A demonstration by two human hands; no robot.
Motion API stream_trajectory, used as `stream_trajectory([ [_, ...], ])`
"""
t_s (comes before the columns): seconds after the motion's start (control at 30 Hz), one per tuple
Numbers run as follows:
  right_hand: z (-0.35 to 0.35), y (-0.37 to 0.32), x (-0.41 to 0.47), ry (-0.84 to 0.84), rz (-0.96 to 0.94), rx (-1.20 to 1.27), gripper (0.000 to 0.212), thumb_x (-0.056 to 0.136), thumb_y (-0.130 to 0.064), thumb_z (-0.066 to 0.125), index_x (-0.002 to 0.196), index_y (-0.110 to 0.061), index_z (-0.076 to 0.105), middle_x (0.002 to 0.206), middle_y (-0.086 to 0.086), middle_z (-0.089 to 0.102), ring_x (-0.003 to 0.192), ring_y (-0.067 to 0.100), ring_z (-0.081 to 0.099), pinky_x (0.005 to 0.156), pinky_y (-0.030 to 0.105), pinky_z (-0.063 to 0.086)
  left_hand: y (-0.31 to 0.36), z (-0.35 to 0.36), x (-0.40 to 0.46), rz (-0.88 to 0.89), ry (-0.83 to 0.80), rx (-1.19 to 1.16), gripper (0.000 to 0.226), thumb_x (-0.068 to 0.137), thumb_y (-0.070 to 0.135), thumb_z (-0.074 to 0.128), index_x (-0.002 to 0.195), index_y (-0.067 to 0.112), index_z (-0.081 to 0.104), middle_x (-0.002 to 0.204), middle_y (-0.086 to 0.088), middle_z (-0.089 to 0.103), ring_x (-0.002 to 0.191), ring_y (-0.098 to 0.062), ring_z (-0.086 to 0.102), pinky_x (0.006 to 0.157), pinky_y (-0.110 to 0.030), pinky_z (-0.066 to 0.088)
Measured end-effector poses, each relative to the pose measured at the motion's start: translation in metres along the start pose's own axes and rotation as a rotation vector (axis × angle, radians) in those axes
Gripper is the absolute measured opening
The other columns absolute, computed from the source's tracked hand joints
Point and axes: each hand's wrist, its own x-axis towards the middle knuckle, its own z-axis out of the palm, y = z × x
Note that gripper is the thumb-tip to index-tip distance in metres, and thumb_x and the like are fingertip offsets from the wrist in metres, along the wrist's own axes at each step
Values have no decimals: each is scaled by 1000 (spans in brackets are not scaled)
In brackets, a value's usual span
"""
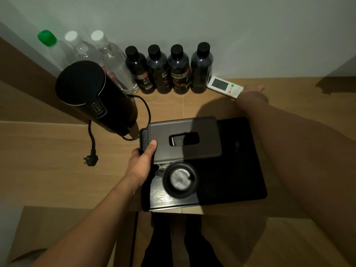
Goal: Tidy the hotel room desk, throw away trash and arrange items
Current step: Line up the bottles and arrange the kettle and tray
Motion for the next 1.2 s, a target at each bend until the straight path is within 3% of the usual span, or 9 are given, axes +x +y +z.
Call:
stream_trajectory([
  [0.17, 16, 5, 21, 236, -14, 138, 55, 91, -20, 57, 141, -16, 33, 153, 14, 24, 129, 40, 41, 105, 43, 37, 6, 11, 8, -24, -33, 26, 93, 55, 89, 62, 125, 29, 51, 122, -3, 66, 110, -31, 65, 104, -55, 47],
  [0.37, 30, 0, 31, 428, 20, 416, 68, 82, -14, 64, 141, -19, 31, 139, 15, 36, 114, 35, 49, 100, 39, 43, 8, 14, 15, -5, -25, -30, 50, 88, 64, 63, 117, 26, 52, 112, -7, 69, 100, -30, 69, 98, -51, 52],
  [0.57, 30, -4, 26, 356, -79, 583, 80, 82, 0, 56, 150, -25, 23, 161, 13, 4, 144, 32, 18, 116, 27, 21, 13, 19, 16, 6, -26, -61, 47, 92, 57, 62, 121, 22, 52, 109, -7, 69, 96, -28, 70, 76, -37, 53],
  [0.63, 25, 5, 18, 320, -104, 661, 82, 79, 3, 50, 150, -27, 22, 163, 11, 0, 147, 29, 16, 118, 30, 25, 14, 19, 15, 5, -34, -63, 51, 91, 59, 63, 124, 21, 53, 111, -8, 70, 97, -28, 70, 78, -38, 53],
  [0.73, 15, 25, -13, 285, -39, 778, 78, 78, -12, 52, 151, -17, 26, 156, 13, 25, 140, 30, 33, 114, 42, 36, 18, 19, 16, 11, -26, -77, 60, 86, 63, 67, 127, 21, 54, 113, -8, 71, 99, -29, 71, 89, -45, 55],
  [0.87, 35, 52, -72, 99, 214, 605, 69, 96, -43, 41, 153, -8, 23, 158, 18, 23, 143, 37, 26, 115, 48, 26, 29, 24, 14, 14, -6, -114, 65, 80, 64, 71, 126, 23, 50, 116, -8, 70, 103, -31, 70, 98, -51, 52],
  [0.93, 53, 62, -98, 48, 249, 566, 72, 98, -51, 35, 152, -5, 24, 159, 19, 20, 144, 38, 23, 117, 50, 23, 36, 27, 11, 4, 29, -116, 91, 65, 73, 73, 135, 23, 45, 123, -8, 66, 110, -32, 66, 104, -53, 48],
  [1.0, 65, 68, -113, 33, 306, 564, 71, 101, -53, 32, 152, -4, 26, 159, 19, 20, 145, 37, 21, 116, 50, 22, 38, 28, 11, -16, 76, -125, 117, 46, 82, 71, 140, 20, 40, 127, -8, 63, 115, -33, 62, 107, -54, 44],
  [1.2, 52, 57, -102, 5, 322, 651, 65, 101, -46, 29, 151, -4, 28, 159, 18, 18, 145, 35, 18, 115, 48, 20, 32, 28, 52, -74, 67, -125, 134, 30, 99, 69, 143, 30, 44, 138, -6, 54, 121, -33, 58, 105, -55, 44],
])
